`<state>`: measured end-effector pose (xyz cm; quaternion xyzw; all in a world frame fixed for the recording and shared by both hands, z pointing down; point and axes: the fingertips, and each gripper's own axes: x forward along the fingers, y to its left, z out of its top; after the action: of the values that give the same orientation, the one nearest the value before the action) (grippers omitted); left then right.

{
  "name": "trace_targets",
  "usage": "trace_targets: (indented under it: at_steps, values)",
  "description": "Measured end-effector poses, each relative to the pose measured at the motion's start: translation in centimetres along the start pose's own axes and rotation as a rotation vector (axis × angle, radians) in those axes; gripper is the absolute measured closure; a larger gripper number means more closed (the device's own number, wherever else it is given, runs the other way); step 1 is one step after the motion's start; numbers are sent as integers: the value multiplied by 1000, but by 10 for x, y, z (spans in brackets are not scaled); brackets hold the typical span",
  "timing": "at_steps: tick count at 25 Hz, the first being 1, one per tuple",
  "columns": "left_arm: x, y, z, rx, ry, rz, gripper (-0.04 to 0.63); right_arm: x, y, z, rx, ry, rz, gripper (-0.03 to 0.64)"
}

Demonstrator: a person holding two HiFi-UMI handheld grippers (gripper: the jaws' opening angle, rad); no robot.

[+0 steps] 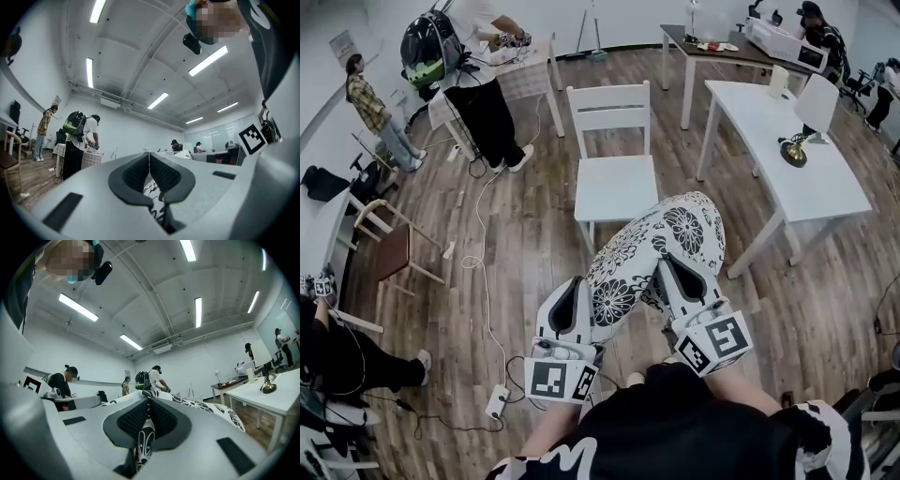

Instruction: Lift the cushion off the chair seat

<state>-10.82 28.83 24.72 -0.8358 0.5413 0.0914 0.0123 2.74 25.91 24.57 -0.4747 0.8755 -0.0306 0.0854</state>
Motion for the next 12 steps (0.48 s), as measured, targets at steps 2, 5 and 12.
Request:
trace_targets:
  at_steps: [2,5,12]
  values:
    - [0,-4,0,6,-2,-5,588,-5,0,1,-9,-7,0,586]
    - [0,-9,1,19,3,-18,588,-7,-1,1,-16,-4,-5,586]
    - [-2,-13,4,26,-1,-22,588,-10,1,7,-36,-12,-3,586]
